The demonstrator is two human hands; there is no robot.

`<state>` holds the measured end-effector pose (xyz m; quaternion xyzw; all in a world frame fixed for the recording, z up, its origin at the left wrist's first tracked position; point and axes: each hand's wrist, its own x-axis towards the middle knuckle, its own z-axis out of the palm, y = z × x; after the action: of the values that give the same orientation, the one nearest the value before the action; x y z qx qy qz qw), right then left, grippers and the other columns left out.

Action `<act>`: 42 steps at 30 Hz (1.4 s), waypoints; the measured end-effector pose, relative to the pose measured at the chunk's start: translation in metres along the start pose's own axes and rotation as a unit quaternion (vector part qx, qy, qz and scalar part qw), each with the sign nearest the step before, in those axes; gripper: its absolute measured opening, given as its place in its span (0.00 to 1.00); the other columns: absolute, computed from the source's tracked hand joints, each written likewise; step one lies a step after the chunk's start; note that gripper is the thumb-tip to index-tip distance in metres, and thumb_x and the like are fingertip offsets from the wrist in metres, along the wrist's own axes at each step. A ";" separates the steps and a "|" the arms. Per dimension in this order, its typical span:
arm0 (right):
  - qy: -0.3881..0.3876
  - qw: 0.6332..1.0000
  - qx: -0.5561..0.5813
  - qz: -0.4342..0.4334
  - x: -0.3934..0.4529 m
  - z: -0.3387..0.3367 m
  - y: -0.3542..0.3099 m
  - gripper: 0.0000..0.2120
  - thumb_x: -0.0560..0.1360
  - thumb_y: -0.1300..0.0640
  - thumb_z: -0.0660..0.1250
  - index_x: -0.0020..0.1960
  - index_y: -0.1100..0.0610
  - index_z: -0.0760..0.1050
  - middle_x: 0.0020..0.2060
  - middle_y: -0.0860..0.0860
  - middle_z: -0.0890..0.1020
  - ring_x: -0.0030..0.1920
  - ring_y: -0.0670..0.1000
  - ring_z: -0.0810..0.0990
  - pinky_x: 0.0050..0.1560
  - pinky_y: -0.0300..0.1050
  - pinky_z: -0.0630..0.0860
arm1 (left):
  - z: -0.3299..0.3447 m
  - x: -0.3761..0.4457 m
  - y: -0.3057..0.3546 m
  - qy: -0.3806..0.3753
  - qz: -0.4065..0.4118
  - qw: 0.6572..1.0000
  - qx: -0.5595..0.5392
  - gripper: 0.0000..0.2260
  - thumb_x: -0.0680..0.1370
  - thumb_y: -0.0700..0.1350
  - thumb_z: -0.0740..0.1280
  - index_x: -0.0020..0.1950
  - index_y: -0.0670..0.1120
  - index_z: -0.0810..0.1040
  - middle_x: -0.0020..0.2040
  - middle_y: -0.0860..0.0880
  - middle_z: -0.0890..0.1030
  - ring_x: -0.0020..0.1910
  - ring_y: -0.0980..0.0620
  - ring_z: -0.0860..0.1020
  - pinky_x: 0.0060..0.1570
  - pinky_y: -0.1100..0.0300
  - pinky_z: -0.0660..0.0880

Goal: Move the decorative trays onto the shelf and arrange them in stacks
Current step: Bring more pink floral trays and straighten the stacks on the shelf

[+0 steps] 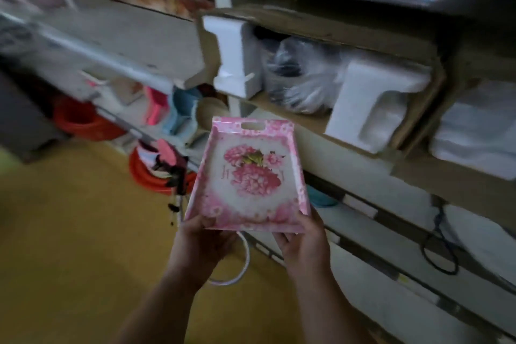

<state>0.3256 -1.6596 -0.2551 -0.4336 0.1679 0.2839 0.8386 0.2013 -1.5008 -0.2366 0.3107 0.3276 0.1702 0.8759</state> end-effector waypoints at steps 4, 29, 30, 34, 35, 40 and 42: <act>-0.046 0.997 -0.038 0.038 -0.031 0.066 0.058 0.24 0.80 0.66 0.61 0.71 0.48 0.79 0.60 0.59 0.87 0.59 0.64 0.87 0.57 0.63 0.84 | -0.060 -0.047 0.042 0.082 0.107 0.989 -0.066 0.26 0.70 0.35 0.60 0.67 0.42 0.82 0.57 0.38 0.82 0.58 0.35 0.81 0.69 0.36 0.73; -0.303 0.891 -0.260 0.215 -0.270 0.389 0.474 0.16 0.81 0.64 0.62 0.63 0.52 0.81 0.54 0.58 0.88 0.52 0.61 0.87 0.49 0.56 0.83 | -0.510 -0.274 0.280 0.304 0.345 0.821 -0.340 0.30 0.71 0.33 0.62 0.74 0.39 0.78 0.65 0.35 0.84 0.62 0.33 0.83 0.61 0.38 0.81; -0.306 0.891 -0.261 0.214 -0.269 0.398 0.481 0.16 0.81 0.64 0.62 0.63 0.53 0.81 0.55 0.58 0.88 0.52 0.61 0.87 0.49 0.56 0.83 | -0.519 -0.270 0.285 0.298 0.342 0.824 -0.340 0.29 0.72 0.33 0.62 0.73 0.39 0.78 0.65 0.35 0.83 0.62 0.33 0.82 0.65 0.37 0.79; -0.295 0.892 -0.265 0.217 -0.255 0.443 0.511 0.16 0.81 0.62 0.63 0.65 0.54 0.81 0.56 0.59 0.87 0.53 0.62 0.86 0.49 0.56 0.82 | -0.544 -0.245 0.324 0.285 0.344 0.829 -0.336 0.26 0.72 0.35 0.64 0.70 0.39 0.80 0.62 0.36 0.84 0.60 0.35 0.82 0.67 0.36 0.76; -0.289 0.894 -0.262 0.218 -0.249 0.456 0.520 0.17 0.81 0.62 0.63 0.66 0.55 0.81 0.57 0.60 0.87 0.53 0.62 0.86 0.50 0.56 0.82 | -0.550 -0.238 0.336 0.286 0.347 0.828 -0.335 0.25 0.73 0.36 0.64 0.70 0.40 0.80 0.64 0.37 0.84 0.61 0.35 0.82 0.65 0.37 0.77; -0.303 0.891 -0.243 0.236 -0.209 0.542 0.570 0.16 0.81 0.57 0.65 0.67 0.57 0.80 0.57 0.60 0.86 0.56 0.63 0.84 0.52 0.58 0.80 | -0.586 -0.197 0.417 0.284 0.378 0.825 -0.309 0.36 0.68 0.38 0.71 0.78 0.41 0.73 0.64 0.38 0.84 0.61 0.36 0.83 0.57 0.39 0.83; -0.305 0.890 -0.232 0.247 -0.194 0.586 0.597 0.15 0.82 0.56 0.66 0.66 0.56 0.80 0.56 0.59 0.86 0.56 0.62 0.84 0.52 0.58 0.80 | -0.605 -0.177 0.457 0.279 0.398 0.818 -0.307 0.36 0.69 0.39 0.71 0.79 0.40 0.72 0.66 0.37 0.82 0.62 0.34 0.82 0.59 0.38 0.82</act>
<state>-0.1767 -0.9659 -0.1971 -0.4525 -0.0651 0.6312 0.6265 -0.3822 -0.9856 -0.2128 0.0684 0.3371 0.6748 0.6530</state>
